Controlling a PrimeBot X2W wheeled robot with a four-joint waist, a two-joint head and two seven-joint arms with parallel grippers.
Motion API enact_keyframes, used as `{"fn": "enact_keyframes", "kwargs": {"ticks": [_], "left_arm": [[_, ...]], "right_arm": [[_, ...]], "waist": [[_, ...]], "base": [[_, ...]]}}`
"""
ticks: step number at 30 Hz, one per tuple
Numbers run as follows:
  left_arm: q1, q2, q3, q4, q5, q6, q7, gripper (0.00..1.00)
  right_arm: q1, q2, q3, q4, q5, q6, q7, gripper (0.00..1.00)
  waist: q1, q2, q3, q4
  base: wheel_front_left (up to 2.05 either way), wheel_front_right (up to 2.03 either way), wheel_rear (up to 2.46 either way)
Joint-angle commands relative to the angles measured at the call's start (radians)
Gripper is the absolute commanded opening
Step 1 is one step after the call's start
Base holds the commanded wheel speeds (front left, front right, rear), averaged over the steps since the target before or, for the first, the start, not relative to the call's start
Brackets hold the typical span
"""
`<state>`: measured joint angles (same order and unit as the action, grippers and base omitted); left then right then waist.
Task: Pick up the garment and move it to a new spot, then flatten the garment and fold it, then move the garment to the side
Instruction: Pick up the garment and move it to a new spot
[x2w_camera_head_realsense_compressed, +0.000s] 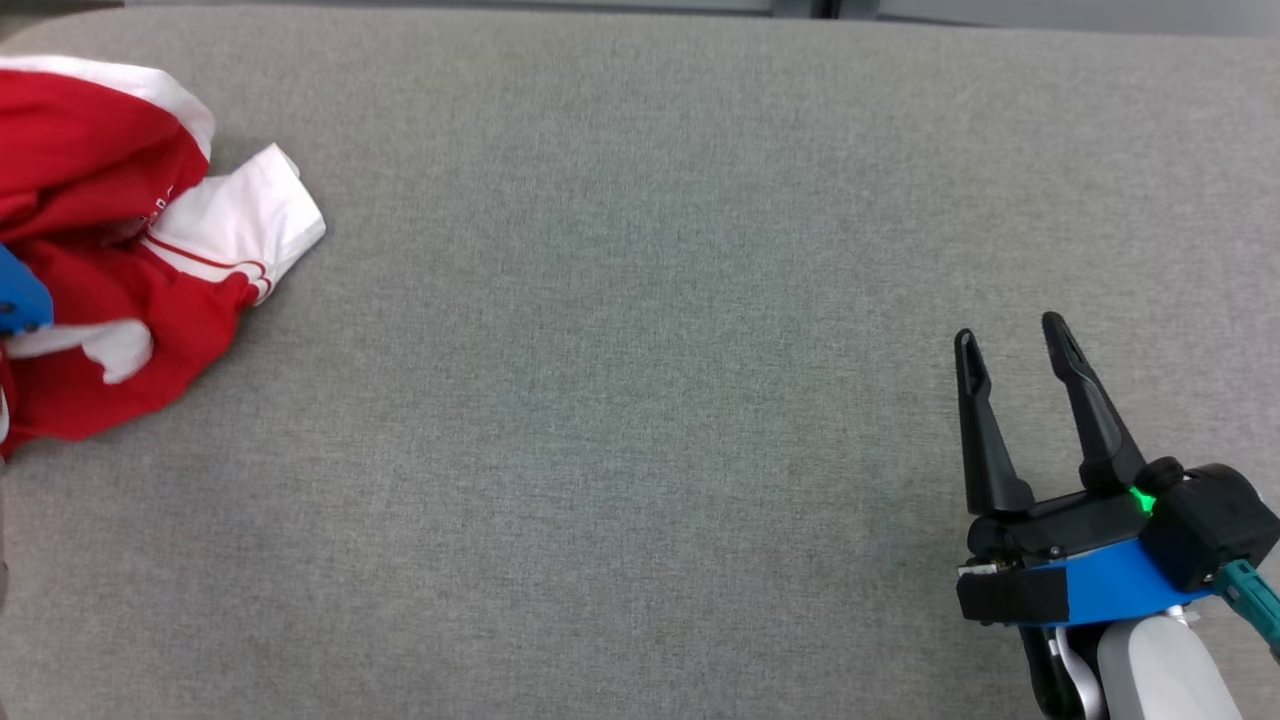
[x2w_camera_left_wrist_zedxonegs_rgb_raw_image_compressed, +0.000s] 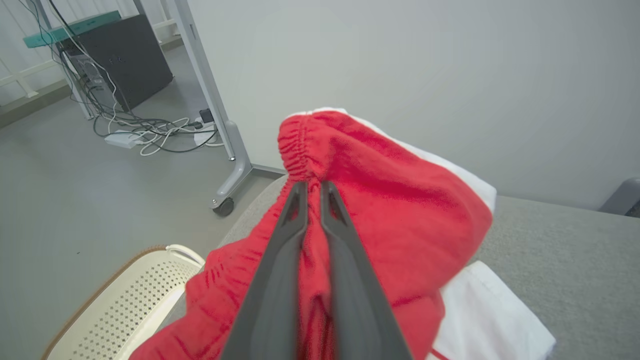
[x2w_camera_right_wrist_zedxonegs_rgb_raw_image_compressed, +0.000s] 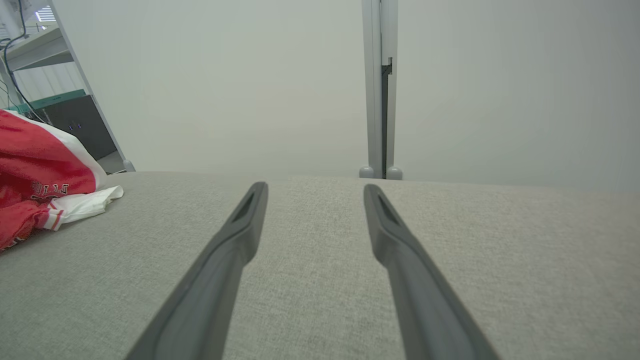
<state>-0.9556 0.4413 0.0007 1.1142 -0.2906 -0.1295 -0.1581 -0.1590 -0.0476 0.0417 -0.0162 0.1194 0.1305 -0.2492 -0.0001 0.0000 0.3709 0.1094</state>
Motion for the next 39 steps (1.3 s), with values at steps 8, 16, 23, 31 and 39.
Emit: {"fn": "enact_keyframes", "kwargs": {"ticks": [8, 16, 23, 31, 39], "left_arm": [[-0.092, 0.004, -0.113, -0.112, 0.006, -0.001, -0.074, 0.0], [-0.156, -0.007, -0.226, -0.323, -0.023, -0.001, -0.072, 0.0], [-0.174, -0.04, -0.301, -0.559, -0.051, -0.001, 0.002, 0.0], [-0.113, -0.118, -0.404, -0.727, -0.057, 0.0, 0.087, 0.0], [0.016, -0.181, -0.55, -0.723, -0.062, 0.0, 0.101, 0.0]], "right_arm": [[0.027, -0.005, 0.019, 0.04, 0.049, 0.0, -0.016, 1.0], [0.047, -0.005, 0.03, 0.039, 0.097, 0.0, -0.017, 1.0], [0.05, -0.005, 0.039, 0.031, 0.137, 0.0, -0.017, 1.0], [0.047, -0.005, 0.053, 0.029, 0.172, 0.0, -0.017, 1.0], [0.043, -0.005, 0.051, 0.025, 0.182, 0.0, -0.017, 1.0]], "waist": [[0.0001, 0.0, -0.109, -0.043], [0.0001, 0.0, -0.185, -0.13], [0.0001, 0.0, -0.197, -0.255], [0.0001, 0.0, -0.177, -0.392], [0.0001, 0.0, -0.162, -0.433]], "base": [[0.0, 0.0, 0.0], [0.0, 0.0, 0.0], [0.0, 0.0, 0.0], [0.0, 0.0, 0.0], [0.0, 0.0, 0.0]]}}
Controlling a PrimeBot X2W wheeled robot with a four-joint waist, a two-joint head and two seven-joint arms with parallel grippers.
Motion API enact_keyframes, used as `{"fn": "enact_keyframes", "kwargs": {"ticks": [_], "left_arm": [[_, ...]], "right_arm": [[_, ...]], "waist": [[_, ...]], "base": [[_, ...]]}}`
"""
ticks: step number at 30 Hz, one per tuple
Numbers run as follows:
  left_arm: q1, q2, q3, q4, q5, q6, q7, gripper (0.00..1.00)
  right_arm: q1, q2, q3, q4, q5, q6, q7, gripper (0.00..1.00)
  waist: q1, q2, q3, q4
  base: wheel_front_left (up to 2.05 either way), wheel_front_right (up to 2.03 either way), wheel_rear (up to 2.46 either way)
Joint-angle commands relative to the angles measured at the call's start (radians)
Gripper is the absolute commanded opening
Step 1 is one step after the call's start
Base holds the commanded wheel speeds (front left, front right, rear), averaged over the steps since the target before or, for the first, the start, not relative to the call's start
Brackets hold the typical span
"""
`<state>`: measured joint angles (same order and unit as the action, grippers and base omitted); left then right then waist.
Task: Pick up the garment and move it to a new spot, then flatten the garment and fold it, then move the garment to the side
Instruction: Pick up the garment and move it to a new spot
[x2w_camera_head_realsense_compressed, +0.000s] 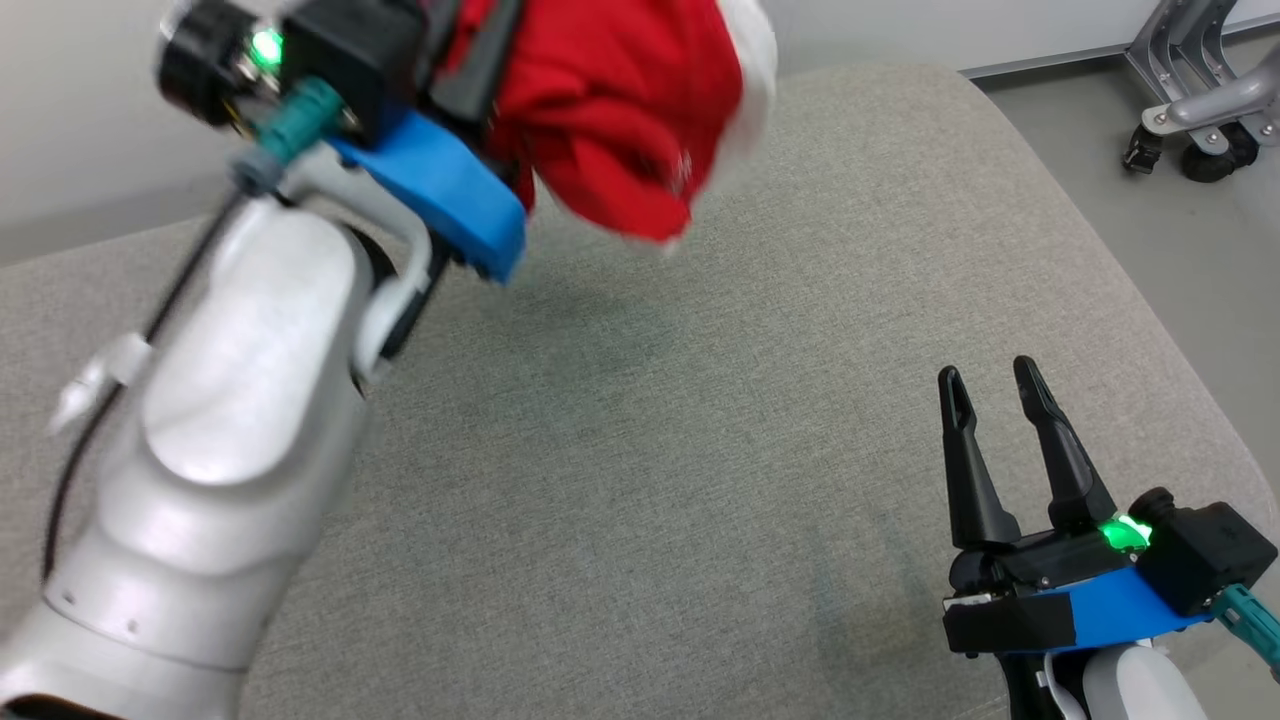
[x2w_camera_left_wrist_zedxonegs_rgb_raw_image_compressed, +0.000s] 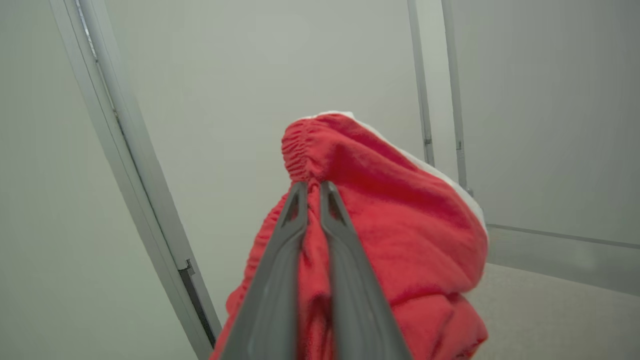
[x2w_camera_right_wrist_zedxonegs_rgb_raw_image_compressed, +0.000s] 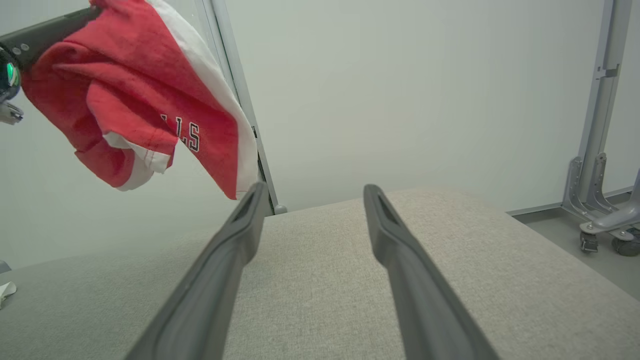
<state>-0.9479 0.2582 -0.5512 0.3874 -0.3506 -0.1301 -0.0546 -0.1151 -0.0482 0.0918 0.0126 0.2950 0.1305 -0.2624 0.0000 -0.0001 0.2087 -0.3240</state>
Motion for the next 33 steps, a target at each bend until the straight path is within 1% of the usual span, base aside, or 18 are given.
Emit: {"fn": "enact_keyframes", "kwargs": {"ticks": [1, 4, 8, 15, 17, 19, 22, 24, 28, 32, 33], "left_arm": [[0.032, -0.005, -0.01, 0.014, -0.006, 0.0, -0.01, 0.0], [0.105, -0.024, -0.04, 0.058, -0.021, 0.0, -0.028, 0.0], [0.199, -0.048, -0.056, 0.137, -0.043, 0.009, -0.071, 0.0], [0.328, -0.121, -0.093, 0.278, -0.069, 0.013, -0.147, 0.0], [0.34, -0.136, -0.097, 0.302, -0.068, 0.017, -0.168, 1.0], [0.347, -0.156, -0.088, 0.307, -0.075, 0.023, -0.195, 1.0], [0.357, -0.161, -0.063, 0.28, -0.076, 0.043, -0.207, 1.0], [0.371, -0.156, -0.038, 0.242, -0.071, 0.056, -0.211, 1.0], [0.432, -0.134, 0.033, 0.125, -0.043, 0.084, -0.211, 1.0], [0.516, -0.118, 0.108, 0.033, -0.013, 0.103, -0.212, 1.0], [0.516, -0.118, 0.108, 0.033, -0.013, 0.103, -0.212, 1.0]], "right_arm": [[-0.001, -0.004, -0.001, -0.003, 0.007, 0.0, -0.004, 1.0], [0.0, -0.004, -0.002, 0.0, 0.004, 0.0, -0.004, 1.0], [0.001, -0.004, -0.003, 0.007, -0.001, 0.0, -0.004, 1.0], [0.004, -0.004, -0.003, 0.018, -0.012, 0.0, -0.004, 1.0], [0.005, -0.004, -0.003, 0.022, -0.013, 0.0, -0.004, 1.0], [0.012, -0.004, -0.007, 0.028, -0.018, 0.0, -0.004, 1.0], [0.022, -0.004, -0.009, 0.033, -0.019, 0.0, -0.004, 1.0], [0.028, -0.004, -0.01, 0.034, -0.018, 0.0, -0.004, 1.0], [0.05, -0.004, -0.014, 0.044, -0.01, 0.0, -0.004, 1.0], [0.068, -0.004, -0.018, 0.054, -0.01, 0.0, -0.004, 1.0], [0.068, -0.004, -0.018, 0.054, -0.01, 0.0, -0.004, 1.0]], "waist": [[0.0, 0.0001, 0.002, 0.001], [0.0, 0.0001, 0.004, 0.007], [0.0, 0.0001, 0.007, 0.022], [0.0, 0.0001, 0.005, 0.059], [0.0, 0.0001, 0.0, 0.07], [0.0, 0.0001, -0.015, 0.089], [0.0, 0.0001, -0.032, 0.11], [0.0, 0.0001, -0.045, 0.127], [0.0, 0.0001, -0.076, 0.165], [0.0, 0.0001, -0.108, 0.206], [0.0, 0.0001, -0.108, 0.206]], "base": [[0.0, 0.0, 0.0], [0.0, 0.0, 0.0], [0.0, 0.0, 0.0], [0.0, 0.0, 0.0], [0.0, 0.0, 0.0], [0.0, 0.0, 0.0], [0.0, 0.0, 0.0], [0.0, 0.0, 0.0], [0.0, 0.0, 0.0], [0.0, 0.0, 0.0], [0.0, 0.0, 0.0]]}}
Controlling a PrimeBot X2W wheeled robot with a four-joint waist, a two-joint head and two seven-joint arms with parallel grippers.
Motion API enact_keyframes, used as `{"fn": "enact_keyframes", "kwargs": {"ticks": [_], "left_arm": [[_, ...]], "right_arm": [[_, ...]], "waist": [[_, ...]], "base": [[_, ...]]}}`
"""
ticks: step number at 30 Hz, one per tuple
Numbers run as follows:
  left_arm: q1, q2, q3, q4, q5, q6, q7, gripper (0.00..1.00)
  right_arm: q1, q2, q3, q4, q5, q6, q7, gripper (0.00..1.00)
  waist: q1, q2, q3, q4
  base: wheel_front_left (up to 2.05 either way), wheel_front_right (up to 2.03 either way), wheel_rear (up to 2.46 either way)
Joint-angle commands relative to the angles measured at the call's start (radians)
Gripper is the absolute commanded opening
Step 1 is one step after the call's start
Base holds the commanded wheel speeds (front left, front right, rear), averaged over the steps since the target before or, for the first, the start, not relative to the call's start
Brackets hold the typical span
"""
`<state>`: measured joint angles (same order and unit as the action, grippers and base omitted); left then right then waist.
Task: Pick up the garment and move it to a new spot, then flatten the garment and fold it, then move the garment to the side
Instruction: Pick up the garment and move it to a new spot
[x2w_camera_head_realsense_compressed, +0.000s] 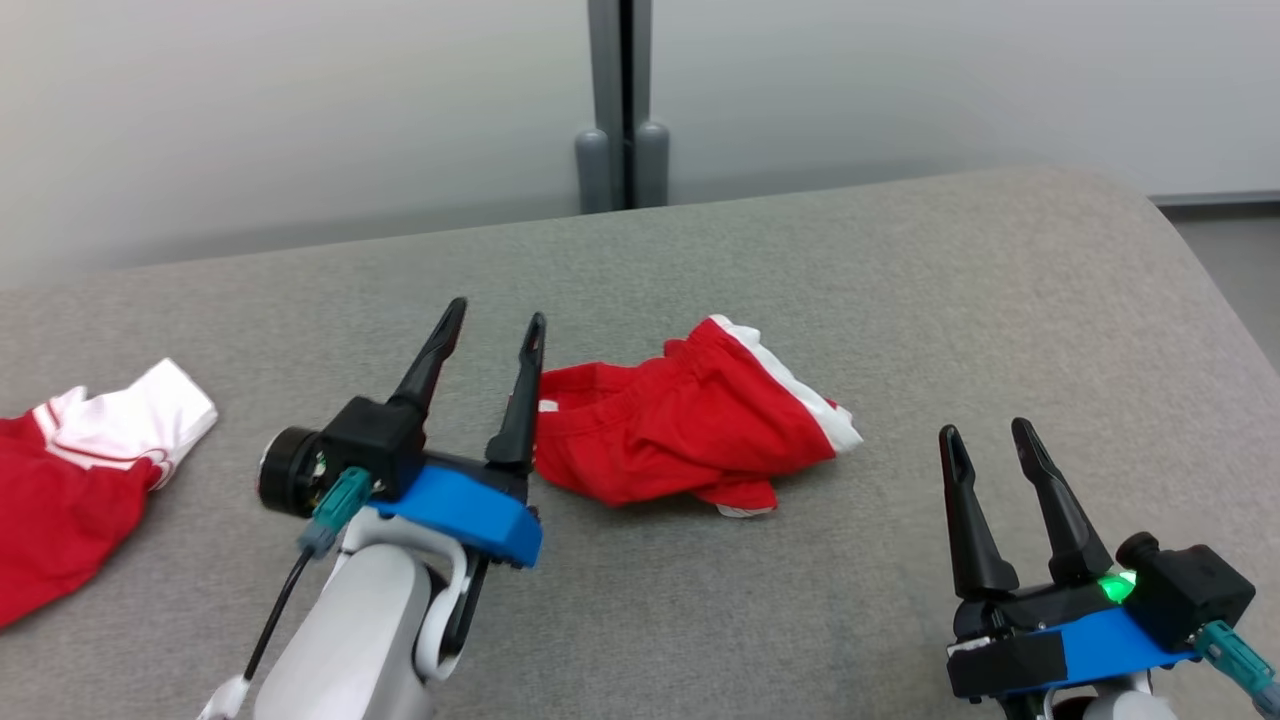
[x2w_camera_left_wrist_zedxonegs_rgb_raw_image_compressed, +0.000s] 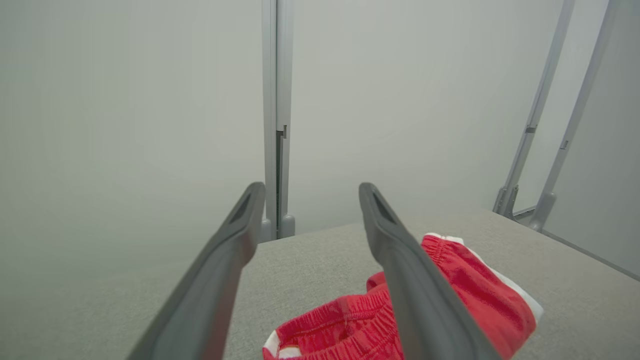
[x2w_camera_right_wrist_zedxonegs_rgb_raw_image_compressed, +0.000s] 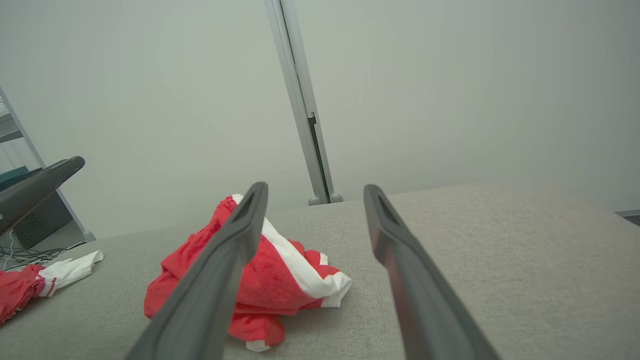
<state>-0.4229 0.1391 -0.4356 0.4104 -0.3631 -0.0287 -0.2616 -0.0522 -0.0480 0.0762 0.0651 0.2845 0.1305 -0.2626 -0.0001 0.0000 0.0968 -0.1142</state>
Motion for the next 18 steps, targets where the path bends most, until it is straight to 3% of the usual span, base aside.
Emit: {"fn": "enact_keyframes", "kwargs": {"ticks": [1, 18], "left_arm": [[0.037, 0.008, 0.028, -0.029, 0.016, 0.009, -0.005, 1.0], [0.374, 0.0, 0.289, -0.202, 0.151, 0.012, -0.004, 1.0]], "right_arm": [[0.017, -0.004, -0.005, 0.005, -0.001, 0.0, -0.004, 1.0], [0.077, -0.005, -0.029, 0.048, -0.03, 0.0, -0.003, 1.0]], "waist": [[0.0001, 0.0, -0.01, 0.015], [0.0001, 0.0, -0.087, 0.124]], "base": [[0.0, 0.0, 0.0], [0.0, 0.0, 0.0]]}}
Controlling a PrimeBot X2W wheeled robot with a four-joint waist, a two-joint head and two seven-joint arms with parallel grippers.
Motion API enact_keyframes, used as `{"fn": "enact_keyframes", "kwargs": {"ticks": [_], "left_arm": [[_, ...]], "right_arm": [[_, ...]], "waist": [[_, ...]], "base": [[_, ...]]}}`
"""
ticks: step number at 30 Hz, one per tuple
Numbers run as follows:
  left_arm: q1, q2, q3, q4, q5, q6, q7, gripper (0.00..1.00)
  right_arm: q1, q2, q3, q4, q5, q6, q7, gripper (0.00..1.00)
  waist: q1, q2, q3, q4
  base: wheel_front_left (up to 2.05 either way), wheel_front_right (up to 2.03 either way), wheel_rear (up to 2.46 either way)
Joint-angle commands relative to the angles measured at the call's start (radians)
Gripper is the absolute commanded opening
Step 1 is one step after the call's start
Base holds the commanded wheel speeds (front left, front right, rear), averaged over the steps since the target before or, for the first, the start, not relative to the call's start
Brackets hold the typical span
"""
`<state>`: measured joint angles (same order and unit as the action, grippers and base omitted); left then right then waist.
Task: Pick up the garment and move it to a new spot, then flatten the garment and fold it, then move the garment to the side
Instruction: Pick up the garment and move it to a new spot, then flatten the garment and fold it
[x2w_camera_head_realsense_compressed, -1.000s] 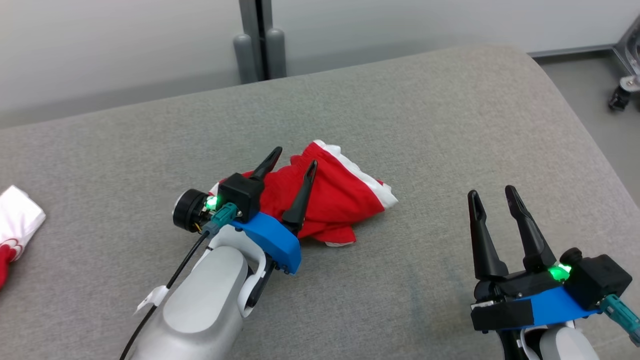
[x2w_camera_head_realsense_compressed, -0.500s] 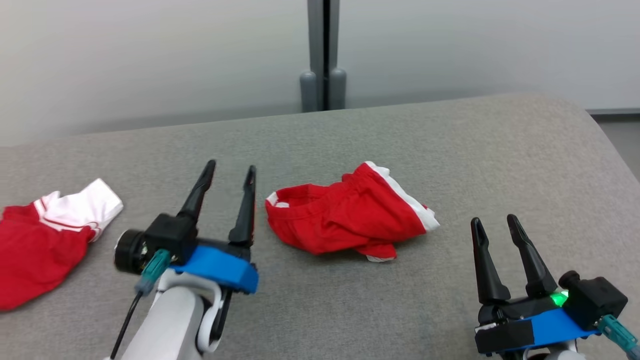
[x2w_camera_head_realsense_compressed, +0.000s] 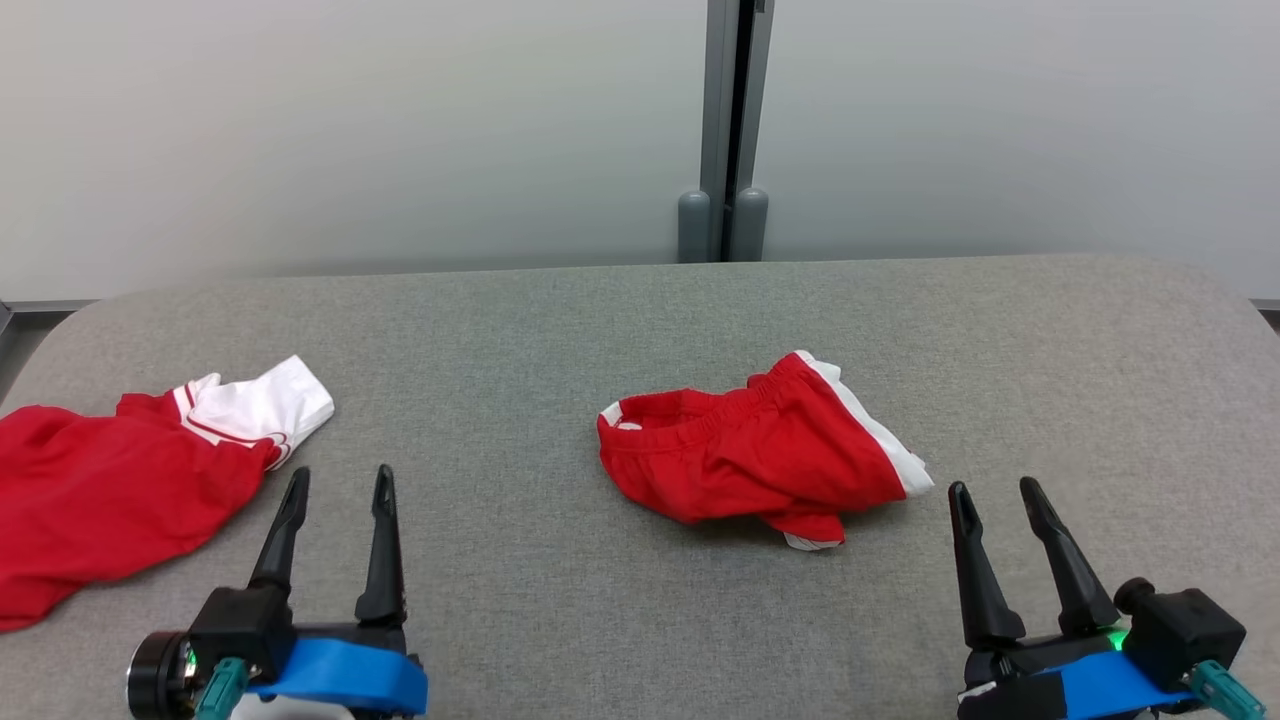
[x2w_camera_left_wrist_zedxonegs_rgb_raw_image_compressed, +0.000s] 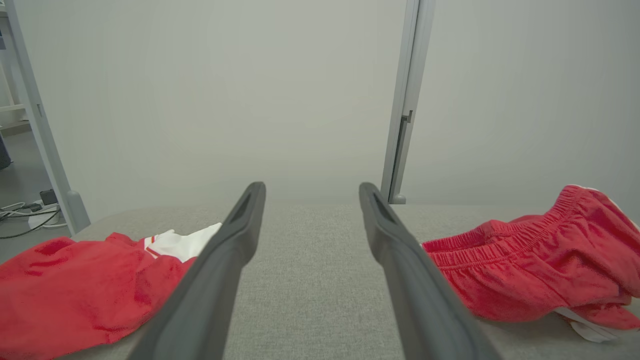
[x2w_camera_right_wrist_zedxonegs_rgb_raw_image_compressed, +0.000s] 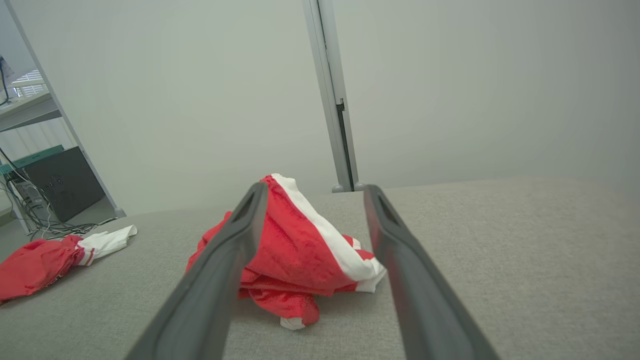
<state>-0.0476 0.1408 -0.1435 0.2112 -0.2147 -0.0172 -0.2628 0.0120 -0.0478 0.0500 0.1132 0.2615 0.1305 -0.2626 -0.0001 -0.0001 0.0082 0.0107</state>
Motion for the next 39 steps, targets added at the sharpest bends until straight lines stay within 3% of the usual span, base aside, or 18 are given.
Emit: {"fn": "enact_keyframes", "kwargs": {"ticks": [1, 15, 39], "left_arm": [[0.012, -0.005, 0.009, -0.007, 0.006, -0.002, -0.003, 1.0], [0.082, -0.05, 0.115, -0.011, 0.069, -0.049, -0.003, 1.0], [0.079, -0.078, 0.157, -0.014, 0.12, -0.081, -0.003, 1.0]], "right_arm": [[0.017, -0.005, -0.003, 0.005, -0.006, 0.0, -0.004, 1.0], [0.032, -0.005, -0.013, 0.059, -0.015, 0.0, -0.004, 1.0], [0.018, -0.005, -0.009, 0.08, -0.006, 0.0, -0.004, 1.0]], "waist": [[0.0001, 0.0001, -0.001, 0.001], [0.0001, 0.0001, -0.013, 0.001], [0.0001, 0.0001, -0.011, -0.005]], "base": [[0.0, 0.0, 0.0], [0.0, 0.0, 0.0], [0.0, 0.0, 0.0]]}}
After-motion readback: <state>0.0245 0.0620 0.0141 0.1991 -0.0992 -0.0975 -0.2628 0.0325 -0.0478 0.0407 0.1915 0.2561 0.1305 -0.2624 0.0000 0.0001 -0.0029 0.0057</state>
